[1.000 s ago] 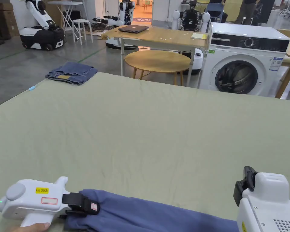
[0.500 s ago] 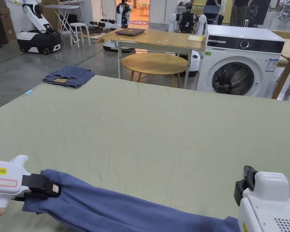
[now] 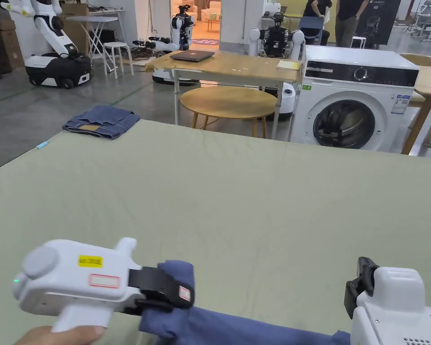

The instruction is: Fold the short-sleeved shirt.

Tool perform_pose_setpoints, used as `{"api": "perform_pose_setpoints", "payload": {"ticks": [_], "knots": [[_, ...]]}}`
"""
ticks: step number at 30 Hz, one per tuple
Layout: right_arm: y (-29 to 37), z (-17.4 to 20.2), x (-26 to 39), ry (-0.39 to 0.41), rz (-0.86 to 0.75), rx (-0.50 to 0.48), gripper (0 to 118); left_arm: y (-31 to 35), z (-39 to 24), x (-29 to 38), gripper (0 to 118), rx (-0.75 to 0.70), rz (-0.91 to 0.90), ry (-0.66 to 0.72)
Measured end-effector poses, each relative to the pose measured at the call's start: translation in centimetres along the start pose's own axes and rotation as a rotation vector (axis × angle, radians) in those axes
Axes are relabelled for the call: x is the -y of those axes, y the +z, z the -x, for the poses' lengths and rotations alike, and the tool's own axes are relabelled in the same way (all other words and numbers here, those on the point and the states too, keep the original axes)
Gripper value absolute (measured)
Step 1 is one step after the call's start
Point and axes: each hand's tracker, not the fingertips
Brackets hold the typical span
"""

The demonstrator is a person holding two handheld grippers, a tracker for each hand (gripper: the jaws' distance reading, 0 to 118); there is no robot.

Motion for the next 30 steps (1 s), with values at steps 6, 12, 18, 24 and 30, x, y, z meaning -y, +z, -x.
{"api": "perform_pose_setpoints", "payload": {"ticks": [6,12,18,24,30], "knots": [[0.3,-1.2,0.4,-0.011,0.016,0.024,0,-10.1,1.0,0.4,6,-0.175,0.153,0.036],[0.4,-2.2,0.8,-0.018,0.034,0.047,0,-14.8,1.7,1.1,29,-0.304,0.201,0.035],[0.5,-2.5,1.0,-0.021,0.04,0.053,0,-12.5,-0.9,1.5,49,-0.262,0.213,-0.03],[0.6,-2.5,1.1,-0.024,0.043,0.052,0,-6.2,-1.2,0.5,47,-0.088,0.059,0.003],[0.5,-2.4,1.3,-0.038,0.051,0.04,0,-7.8,2.2,0.6,5,-0.219,0.059,0.006]]}}
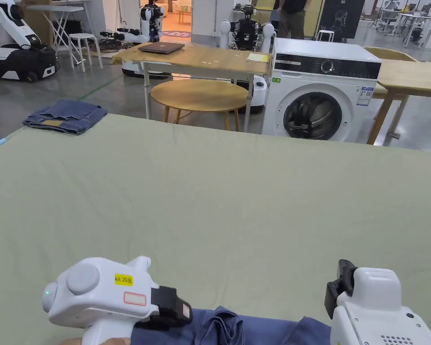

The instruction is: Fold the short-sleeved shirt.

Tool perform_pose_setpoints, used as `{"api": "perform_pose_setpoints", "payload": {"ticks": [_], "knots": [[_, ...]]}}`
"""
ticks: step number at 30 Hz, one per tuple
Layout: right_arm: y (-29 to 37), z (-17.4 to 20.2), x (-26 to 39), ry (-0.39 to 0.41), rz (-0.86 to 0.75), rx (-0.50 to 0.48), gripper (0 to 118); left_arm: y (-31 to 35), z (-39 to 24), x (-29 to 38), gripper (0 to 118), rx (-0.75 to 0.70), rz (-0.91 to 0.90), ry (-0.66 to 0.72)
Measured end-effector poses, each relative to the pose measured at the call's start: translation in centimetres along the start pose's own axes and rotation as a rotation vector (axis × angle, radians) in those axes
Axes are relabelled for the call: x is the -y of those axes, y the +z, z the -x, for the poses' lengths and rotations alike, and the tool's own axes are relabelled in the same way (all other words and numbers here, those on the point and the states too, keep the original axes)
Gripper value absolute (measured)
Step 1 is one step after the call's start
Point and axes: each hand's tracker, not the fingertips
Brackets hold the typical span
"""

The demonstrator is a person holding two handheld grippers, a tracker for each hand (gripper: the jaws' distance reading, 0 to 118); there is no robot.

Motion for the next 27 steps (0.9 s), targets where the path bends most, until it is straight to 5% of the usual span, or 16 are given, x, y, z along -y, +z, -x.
{"api": "perform_pose_setpoints", "payload": {"ticks": [3,11,19,27], "knots": [[0.1,0.2,0.0,0.005,0.001,-0.003,0,-2.6,0.6,0.9,4,-0.057,0.073,-0.015],[0.2,-0.1,0.1,0.011,0.006,-0.003,0,-6.3,-1.0,2.8,4,0.316,0.126,-0.022],[0.0,-0.3,0.5,-0.002,0.019,-0.002,0,-11.5,-1.2,3.6,0,0.189,0.134,0.01],[0.2,-0.1,0.1,0.01,0.001,-0.007,0,-7.4,-3.8,2.9,0,0.144,0.139,-0.108]]}}
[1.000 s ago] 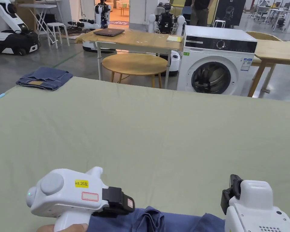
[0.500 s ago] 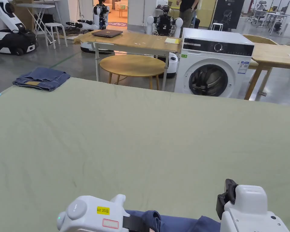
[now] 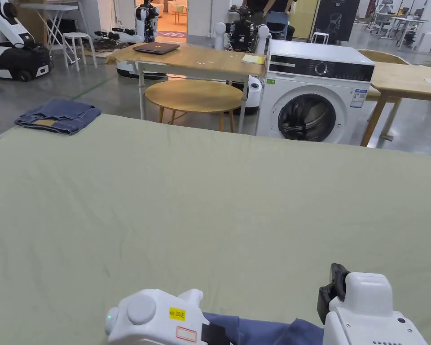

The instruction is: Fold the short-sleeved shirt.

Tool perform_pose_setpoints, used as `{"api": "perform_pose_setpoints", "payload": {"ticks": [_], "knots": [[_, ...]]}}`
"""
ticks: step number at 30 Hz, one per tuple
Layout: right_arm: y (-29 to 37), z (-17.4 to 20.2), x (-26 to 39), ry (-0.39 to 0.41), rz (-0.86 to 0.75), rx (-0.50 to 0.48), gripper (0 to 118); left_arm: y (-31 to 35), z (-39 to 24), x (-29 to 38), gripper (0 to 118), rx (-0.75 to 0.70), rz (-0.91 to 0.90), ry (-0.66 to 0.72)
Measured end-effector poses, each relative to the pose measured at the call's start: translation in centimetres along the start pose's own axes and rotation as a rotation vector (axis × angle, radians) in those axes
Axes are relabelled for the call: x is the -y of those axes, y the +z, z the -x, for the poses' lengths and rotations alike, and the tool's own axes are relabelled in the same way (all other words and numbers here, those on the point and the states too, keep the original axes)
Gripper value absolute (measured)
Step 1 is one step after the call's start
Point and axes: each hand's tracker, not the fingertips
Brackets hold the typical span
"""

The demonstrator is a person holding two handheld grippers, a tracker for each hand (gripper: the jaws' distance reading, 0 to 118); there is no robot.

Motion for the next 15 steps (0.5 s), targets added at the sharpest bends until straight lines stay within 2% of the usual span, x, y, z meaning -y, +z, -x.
{"api": "perform_pose_setpoints", "payload": {"ticks": [3,6,9,11,12,15], "knots": [[0.0,0.0,-0.2,-0.003,-0.007,-0.003,0,5.7,1.0,-0.4,0,0.079,-0.091,-0.014],[-0.1,0.1,-0.4,-0.002,-0.01,-0.009,0,11.0,4.2,-0.5,2,0.003,-0.176,0.017],[-0.3,0.3,-0.4,-0.008,-0.009,-0.017,0,14.4,7.9,-0.4,33,-0.114,-0.198,0.06],[-0.4,0.6,-0.3,-0.009,-0.006,-0.026,0,15.3,9.8,0.0,59,-0.107,-0.191,0.079],[-0.4,0.7,-0.2,-0.008,-0.005,-0.032,0,15.5,10.9,0.1,64,-0.096,-0.184,0.079],[-0.4,1.1,-0.1,-0.009,-0.001,-0.037,0,14.8,13.9,0.2,64,-0.036,-0.162,0.111]]}}
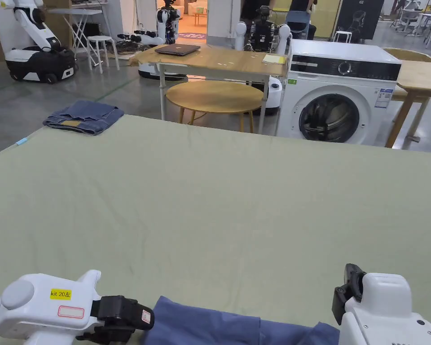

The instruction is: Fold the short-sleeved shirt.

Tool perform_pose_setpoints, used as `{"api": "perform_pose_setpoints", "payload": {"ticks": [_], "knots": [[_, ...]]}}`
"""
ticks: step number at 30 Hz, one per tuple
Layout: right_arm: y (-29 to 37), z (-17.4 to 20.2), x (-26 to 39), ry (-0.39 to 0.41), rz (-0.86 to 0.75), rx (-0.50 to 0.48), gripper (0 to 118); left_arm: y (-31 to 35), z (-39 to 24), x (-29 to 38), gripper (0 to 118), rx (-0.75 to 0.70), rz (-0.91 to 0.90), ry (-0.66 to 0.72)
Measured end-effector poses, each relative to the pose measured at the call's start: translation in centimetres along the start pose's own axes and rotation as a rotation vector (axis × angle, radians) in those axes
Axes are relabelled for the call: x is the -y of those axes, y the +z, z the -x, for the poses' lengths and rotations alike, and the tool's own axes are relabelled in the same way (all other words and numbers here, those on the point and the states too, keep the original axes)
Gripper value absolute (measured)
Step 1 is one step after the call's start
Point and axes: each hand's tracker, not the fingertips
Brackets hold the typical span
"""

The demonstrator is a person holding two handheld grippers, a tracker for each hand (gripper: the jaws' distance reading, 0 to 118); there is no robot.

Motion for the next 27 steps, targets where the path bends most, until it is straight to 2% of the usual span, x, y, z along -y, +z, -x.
{"api": "perform_pose_setpoints", "payload": {"ticks": [2,5,7,9,10,11,13,14,16,19,23,27], "knots": [[0.0,0.2,0.1,0.004,0.003,-0.002,0,-1.3,1.3,0.4,64,0.049,-0.001,0.034],[0.0,0.4,0.3,0.017,0.008,-0.006,0,-3.1,2.8,0.6,64,0.273,0.018,0.091],[0.0,0.4,0.3,0.019,0.012,-0.009,0,-5.0,3.2,0.8,64,0.347,0.077,0.17],[0.1,0.4,0.3,0.021,0.012,-0.003,0,-6.1,2.4,1.1,64,0.367,0.086,0.1],[0.1,0.3,0.4,0.022,0.012,-0.001,0,-6.4,1.9,1.0,58,0.353,0.092,0.055],[0.1,0.2,0.3,0.018,0.014,-0.002,0,-6.6,1.7,1.0,46,0.325,0.078,0.063],[0.1,0.2,0.3,0.016,0.015,0.0,0,-6.8,1.6,1.2,6,0.208,0.077,0.101],[0.1,0.1,0.3,0.017,0.016,0.001,0,-6.8,1.6,1.3,6,0.179,0.055,0.1],[0.2,0.0,0.3,0.018,0.019,0.002,0,-6.1,1.4,1.5,5,0.22,0.021,0.051],[0.2,-0.2,0.3,0.014,0.019,0.002,0,-4.7,0.8,1.3,4,0.185,0.003,0.062],[0.2,-0.4,0.1,0.024,0.016,0.003,0,-0.4,-2.1,0.9,3,0.157,-0.044,-0.004],[0.1,-0.5,0.0,0.017,0.014,-0.001,0,5.0,-4.4,0.3,3,0.011,-0.122,-0.051]]}}
